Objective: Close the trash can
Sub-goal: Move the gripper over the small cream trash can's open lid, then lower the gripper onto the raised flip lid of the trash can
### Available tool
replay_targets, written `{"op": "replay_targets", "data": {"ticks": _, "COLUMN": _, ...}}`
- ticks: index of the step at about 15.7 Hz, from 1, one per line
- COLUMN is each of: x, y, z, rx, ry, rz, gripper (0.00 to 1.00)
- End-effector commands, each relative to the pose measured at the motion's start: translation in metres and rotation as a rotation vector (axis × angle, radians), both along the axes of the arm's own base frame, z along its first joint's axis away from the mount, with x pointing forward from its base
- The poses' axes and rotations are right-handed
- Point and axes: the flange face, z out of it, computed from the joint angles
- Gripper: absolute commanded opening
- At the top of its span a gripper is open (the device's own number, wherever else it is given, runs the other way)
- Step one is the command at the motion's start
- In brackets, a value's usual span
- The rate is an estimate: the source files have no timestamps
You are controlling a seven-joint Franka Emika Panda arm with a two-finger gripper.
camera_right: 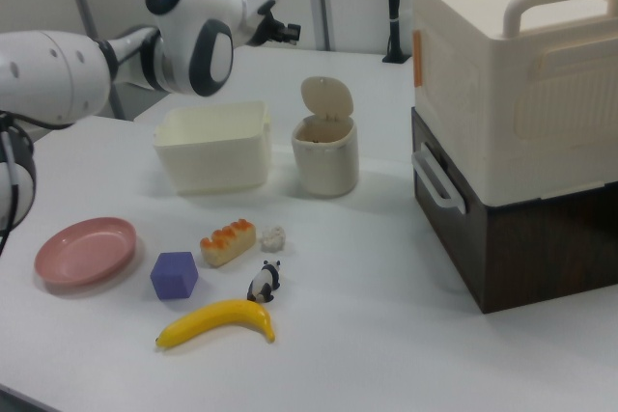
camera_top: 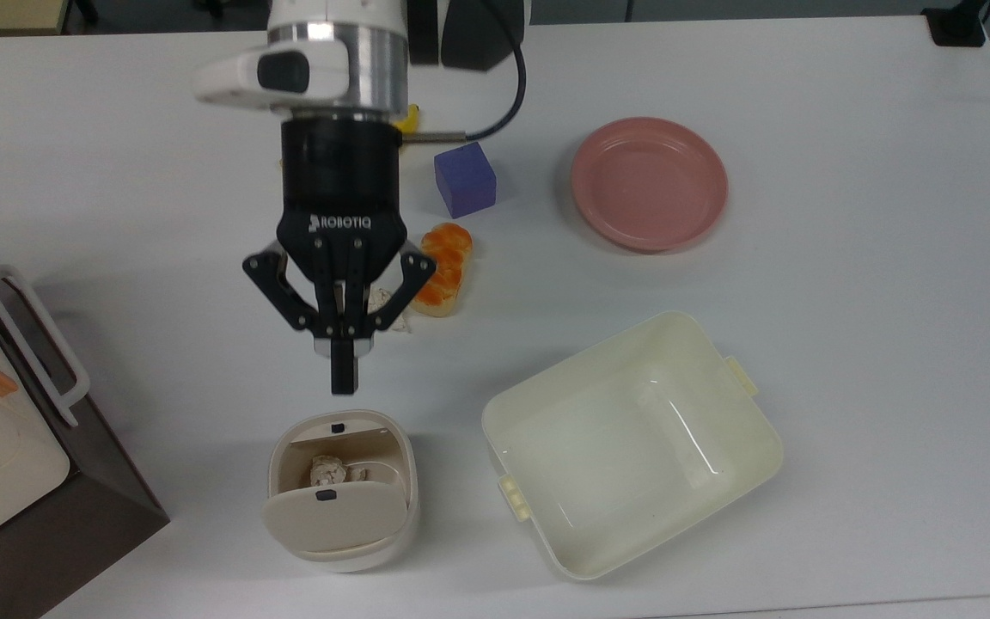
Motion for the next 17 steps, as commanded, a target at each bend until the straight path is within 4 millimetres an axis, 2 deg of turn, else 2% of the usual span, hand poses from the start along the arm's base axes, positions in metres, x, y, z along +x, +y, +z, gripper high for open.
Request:
{"op": "replay_targets", "data": {"ticks": 1, "x": 0.017, "y": 0.0, "z": -0.016, "rx": -0.019, "ry": -0.064, "rz": 0.011, "gripper": 0.0}}
{"op": "replay_targets", "data": {"ticks": 5, "x": 0.029, "y": 0.0, "z": -0.047, "rx": -0.05, "ry": -0.107, "rz": 0.026, "gripper": 0.0}}
{"op": "replay_targets", "data": {"ticks": 7, "x": 0.031, "y": -0.003, "z": -0.056, "rx": -0.058, "ry": -0.128, "rz": 0.027, "gripper": 0.0}}
{"op": "replay_targets", "data": {"ticks": 10, "x": 0.031, "y": -0.007, "z": -0.059, "rx": -0.088, "ry": -0.136, "rz": 0.036, "gripper": 0.0}}
{"op": "replay_targets", "data": {"ticks": 15, "x": 0.037, "y": -0.009, "z": -0.079, "rx": -0.131, "ry": -0.116, "rz": 0.058, "gripper": 0.0}}
{"op": "replay_targets", "data": {"ticks": 17, "x": 0.039, "y": -0.021, "z": -0.086, "rx": -0.131, "ry": -0.109, "rz": 0.043, "gripper": 0.0}}
